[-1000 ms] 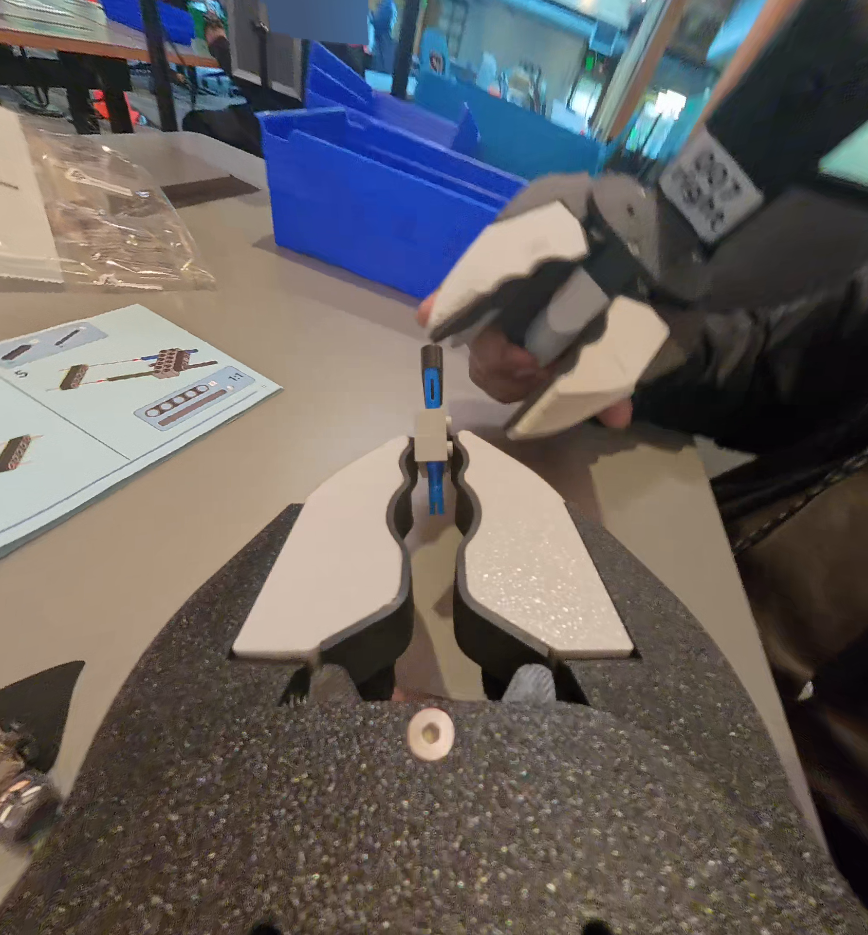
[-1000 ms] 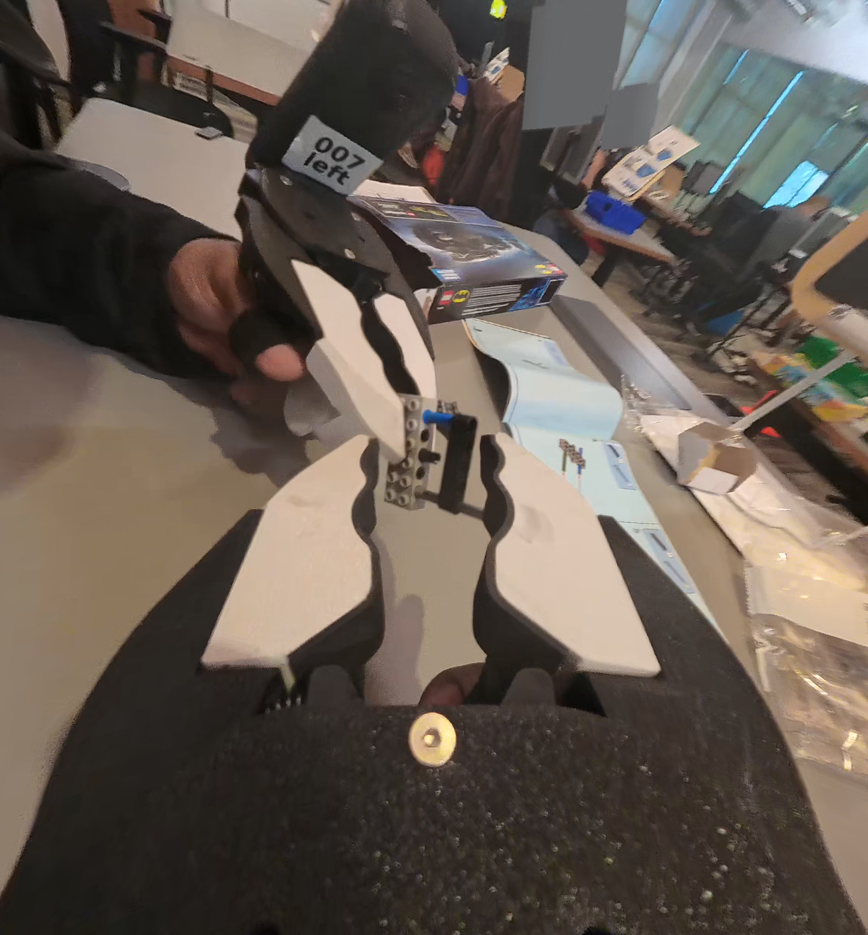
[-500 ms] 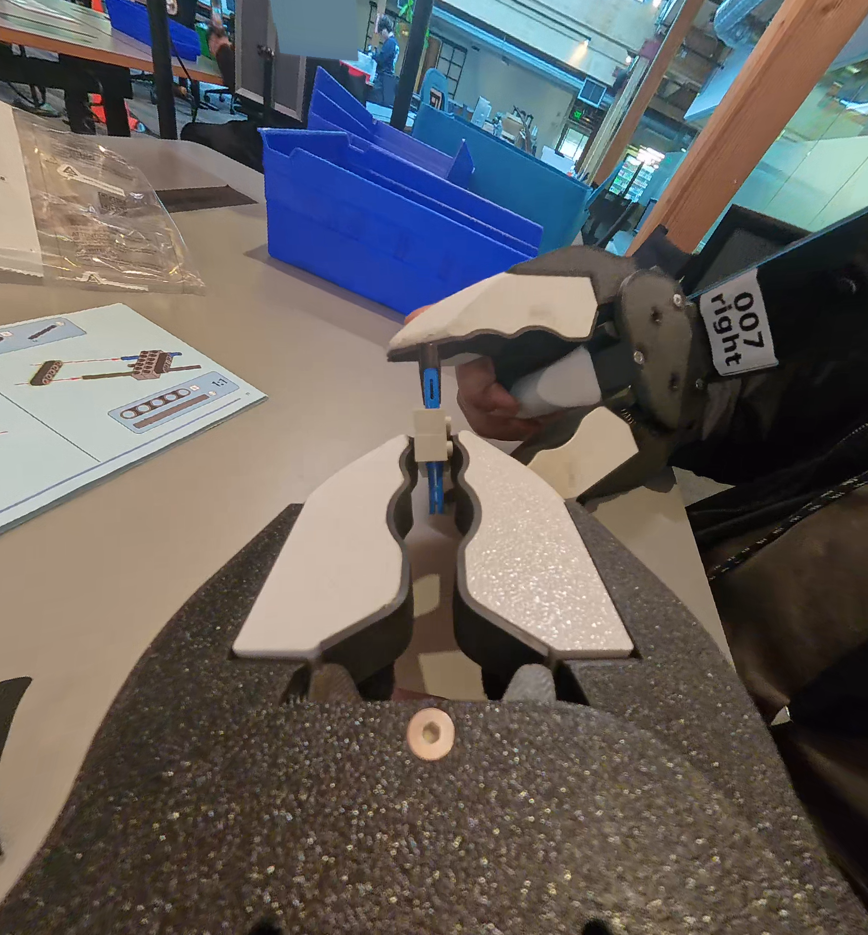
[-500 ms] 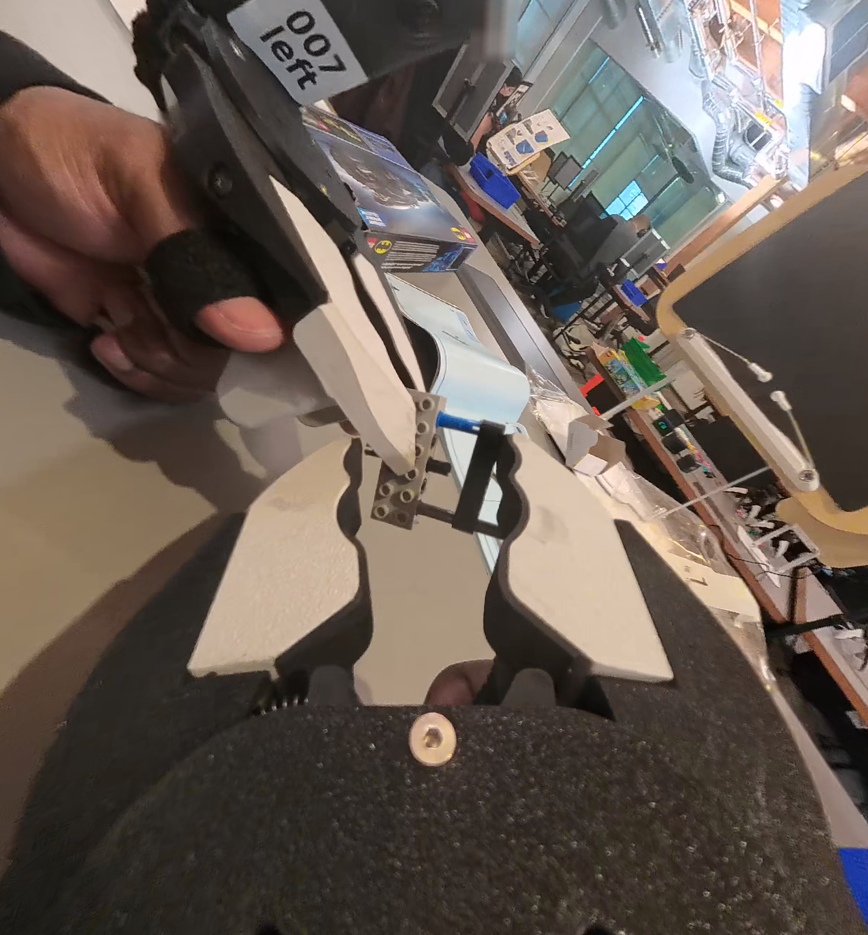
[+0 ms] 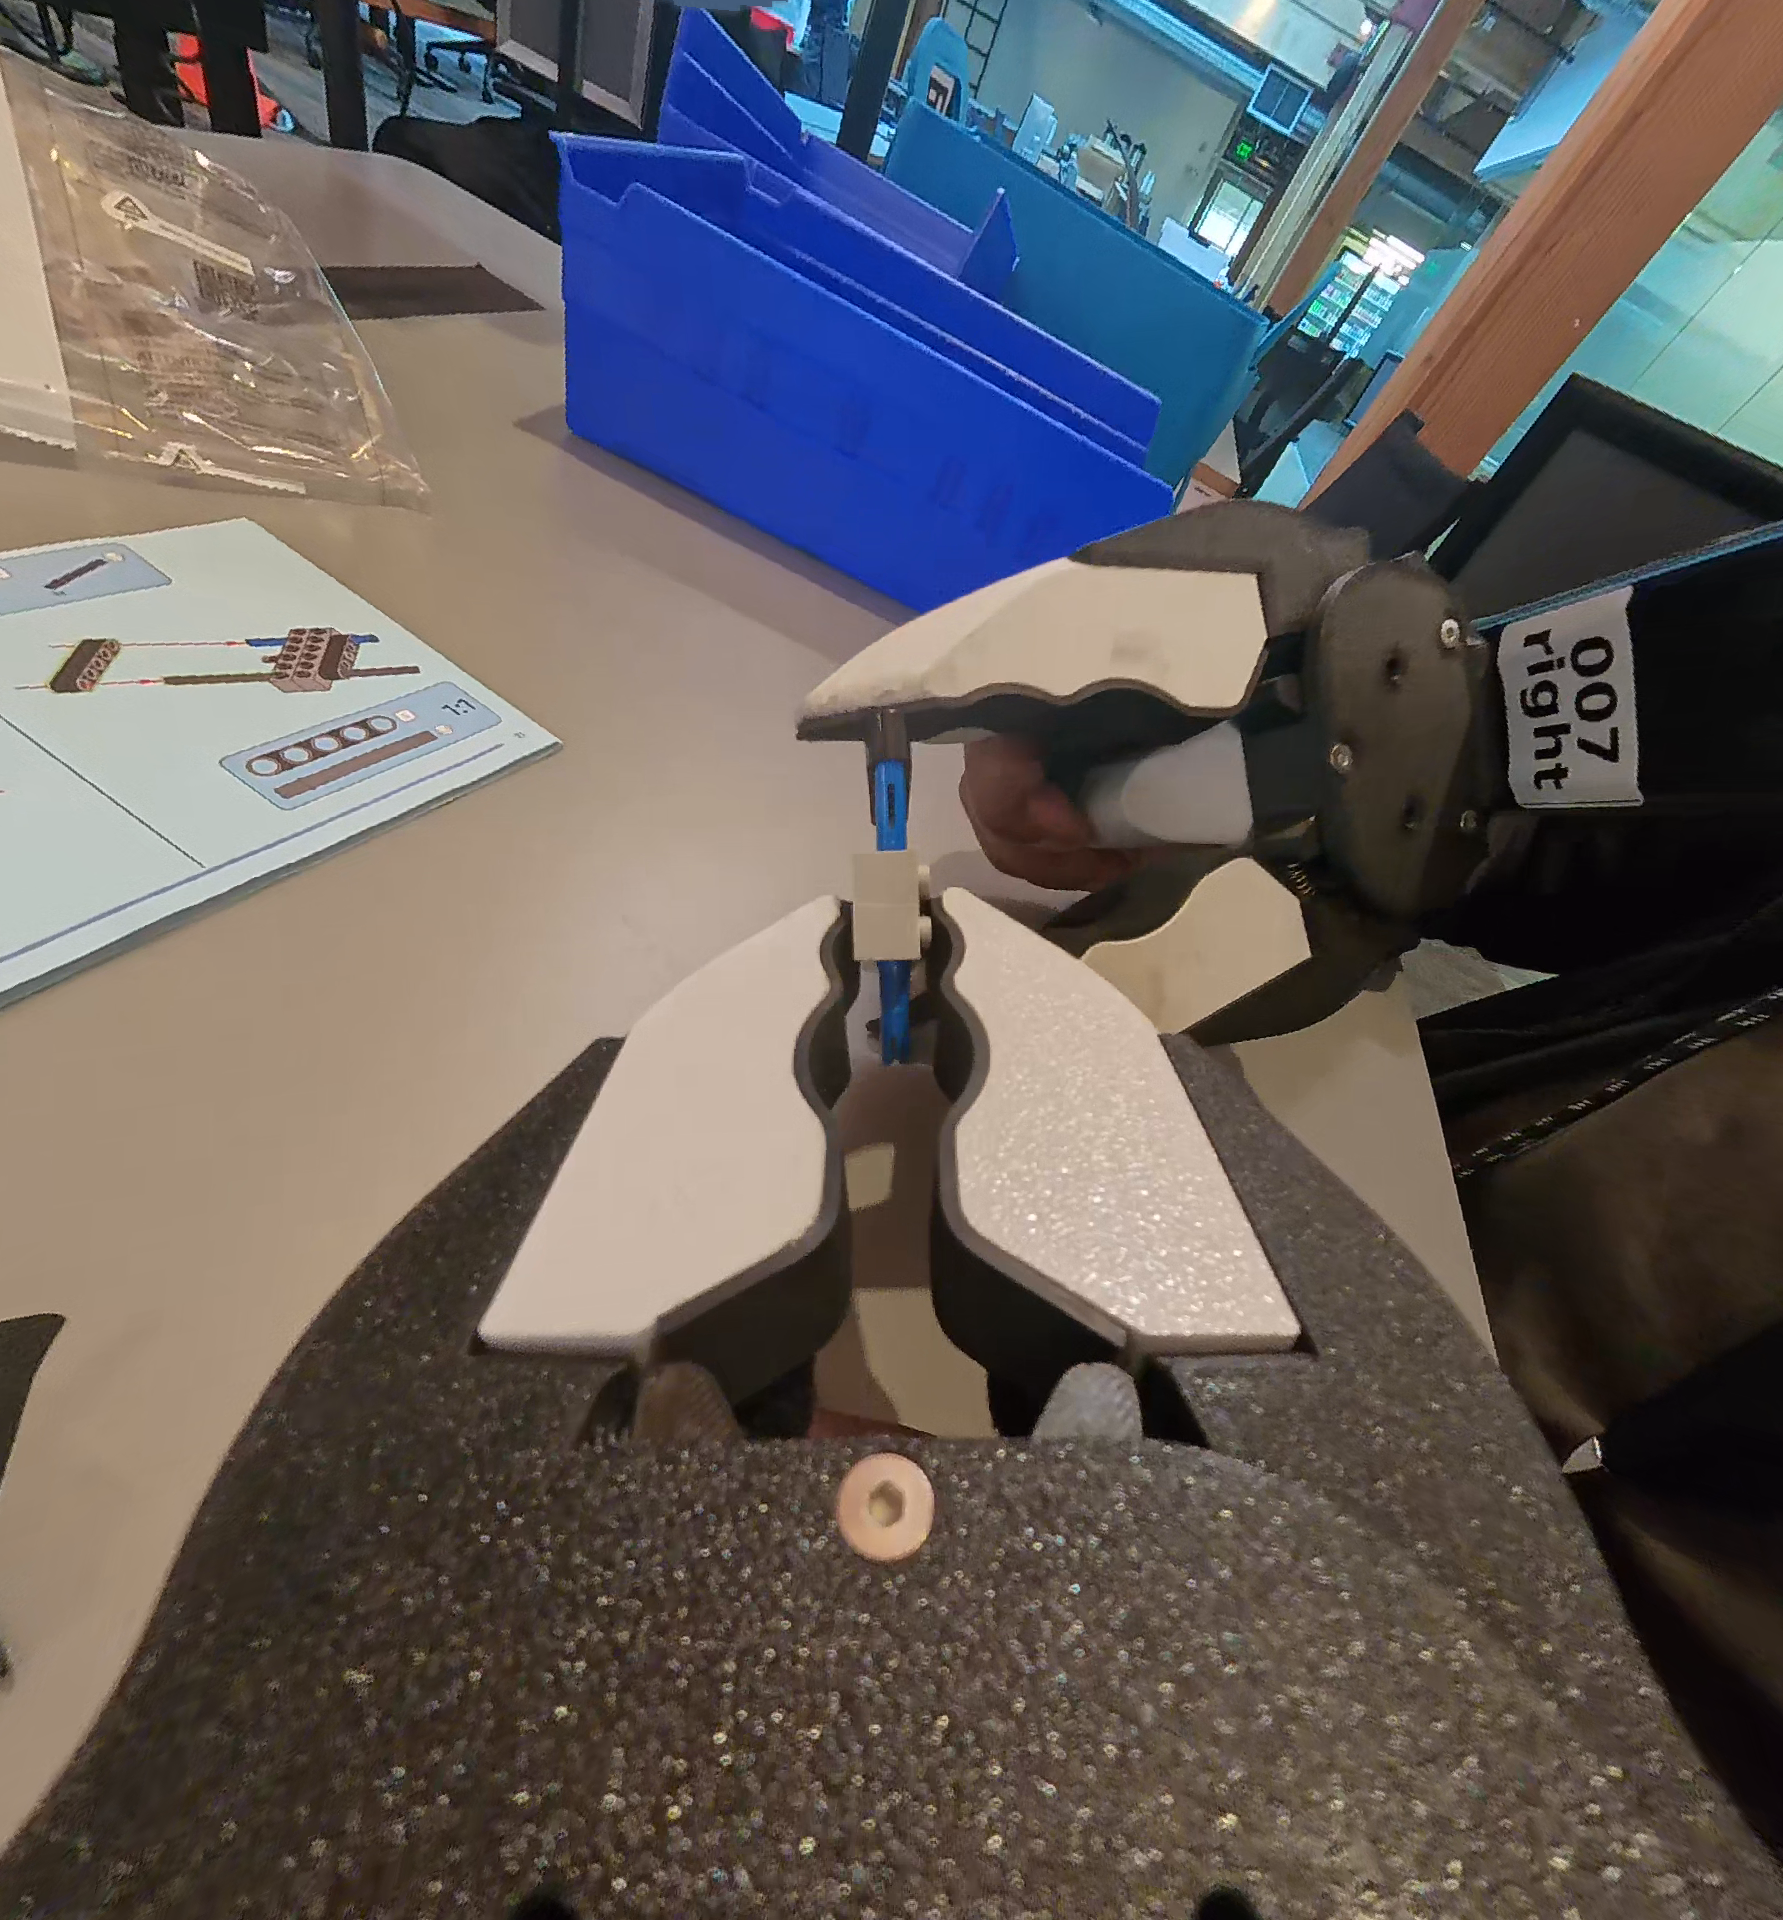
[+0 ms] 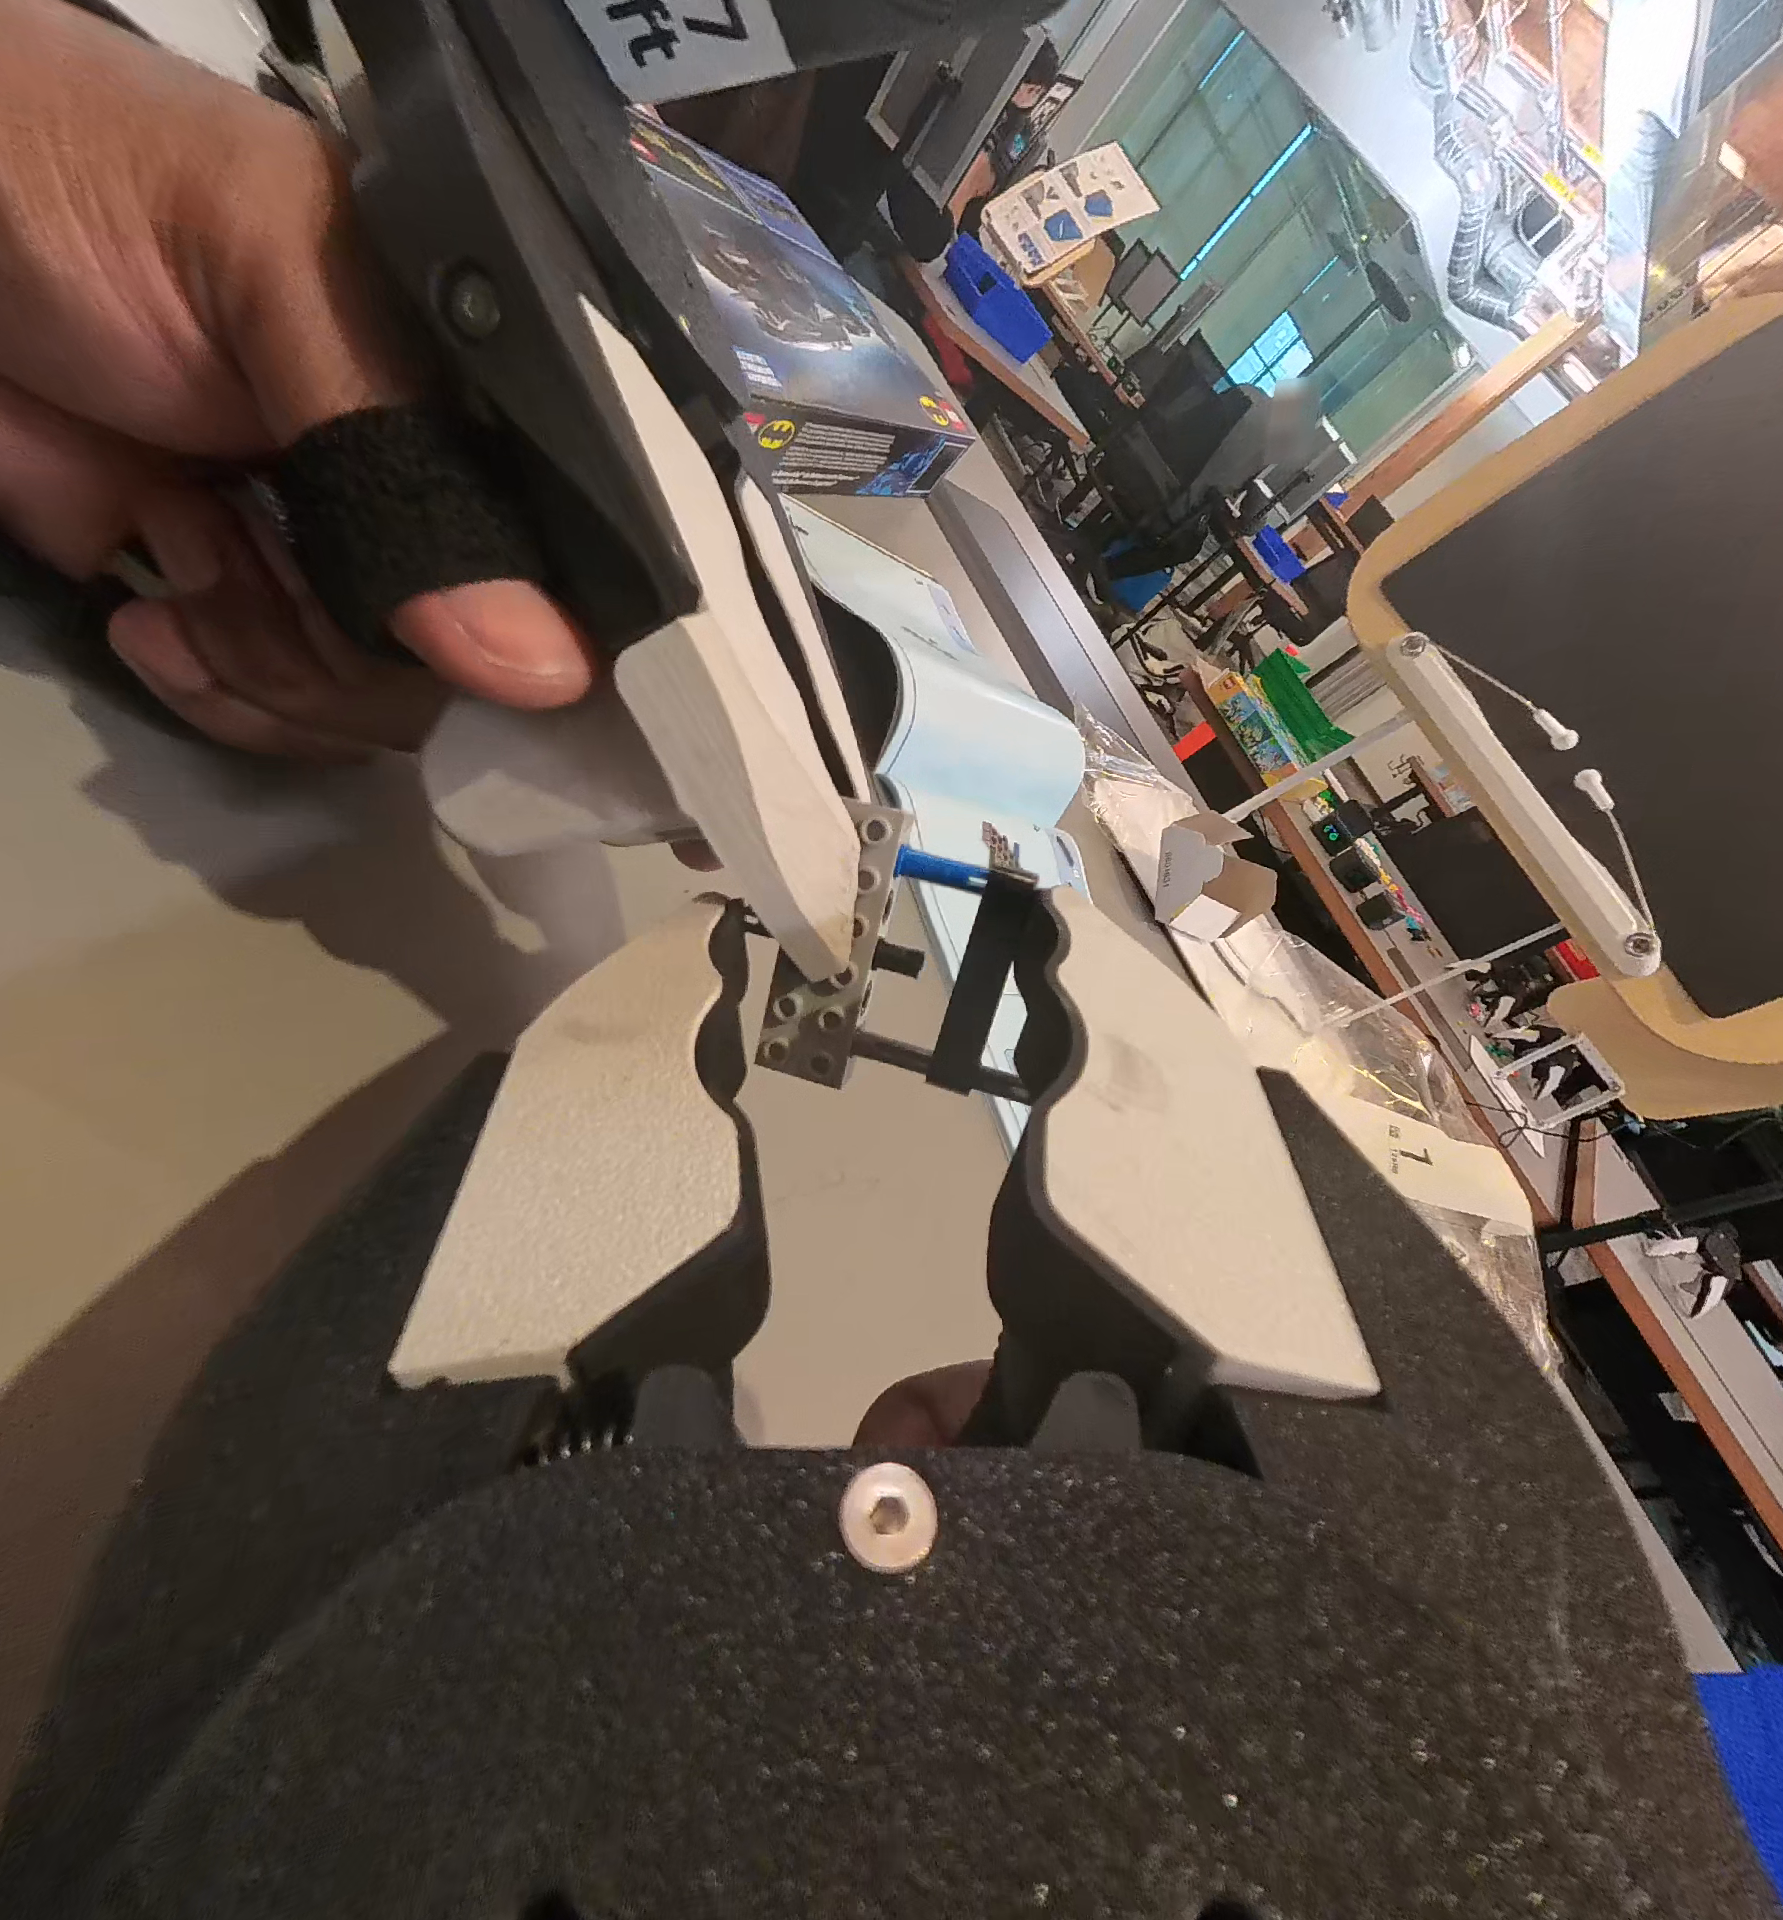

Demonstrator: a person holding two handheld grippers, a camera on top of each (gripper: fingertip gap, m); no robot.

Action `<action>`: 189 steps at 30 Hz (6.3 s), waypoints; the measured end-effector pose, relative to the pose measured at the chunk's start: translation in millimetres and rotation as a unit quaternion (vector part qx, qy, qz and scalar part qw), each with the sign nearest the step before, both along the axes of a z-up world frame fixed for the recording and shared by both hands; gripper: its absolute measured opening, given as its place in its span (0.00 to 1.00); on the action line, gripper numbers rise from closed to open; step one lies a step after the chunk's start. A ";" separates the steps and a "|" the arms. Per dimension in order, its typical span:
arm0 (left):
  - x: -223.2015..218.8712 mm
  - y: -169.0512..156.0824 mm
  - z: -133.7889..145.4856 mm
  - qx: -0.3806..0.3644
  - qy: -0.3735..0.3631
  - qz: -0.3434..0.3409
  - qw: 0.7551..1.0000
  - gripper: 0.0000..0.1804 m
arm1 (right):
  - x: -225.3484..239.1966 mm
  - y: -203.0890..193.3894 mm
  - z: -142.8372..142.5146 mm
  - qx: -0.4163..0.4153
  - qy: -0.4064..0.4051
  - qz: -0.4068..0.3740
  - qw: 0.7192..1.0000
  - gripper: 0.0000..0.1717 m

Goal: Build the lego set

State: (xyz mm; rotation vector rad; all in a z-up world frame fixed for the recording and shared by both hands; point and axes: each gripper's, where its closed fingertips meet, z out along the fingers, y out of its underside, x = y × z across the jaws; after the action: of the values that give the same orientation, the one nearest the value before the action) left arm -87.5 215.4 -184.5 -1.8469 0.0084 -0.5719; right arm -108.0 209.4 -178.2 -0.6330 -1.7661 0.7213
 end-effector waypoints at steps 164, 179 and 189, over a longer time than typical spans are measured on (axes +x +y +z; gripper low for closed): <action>-15.4 0.5 -12.1 -0.039 0.031 0.041 0.998 0.07 | -3.1 3.7 3.4 0.055 0.069 -0.034 0.996 0.29; -17.3 0.8 -4.2 -0.011 0.030 0.048 0.998 0.07 | -6.9 6.9 -4.9 0.075 0.057 -0.055 0.994 0.31; -14.8 1.4 1.3 0.008 0.026 0.047 0.999 0.07 | -6.6 11.6 1.3 0.071 0.071 -0.071 0.992 0.23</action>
State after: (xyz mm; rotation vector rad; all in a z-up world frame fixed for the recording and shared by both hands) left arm -102.3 216.8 -183.2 -1.8364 -0.0397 -0.4566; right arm -114.6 221.0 -176.9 -0.5902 -1.6076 0.5255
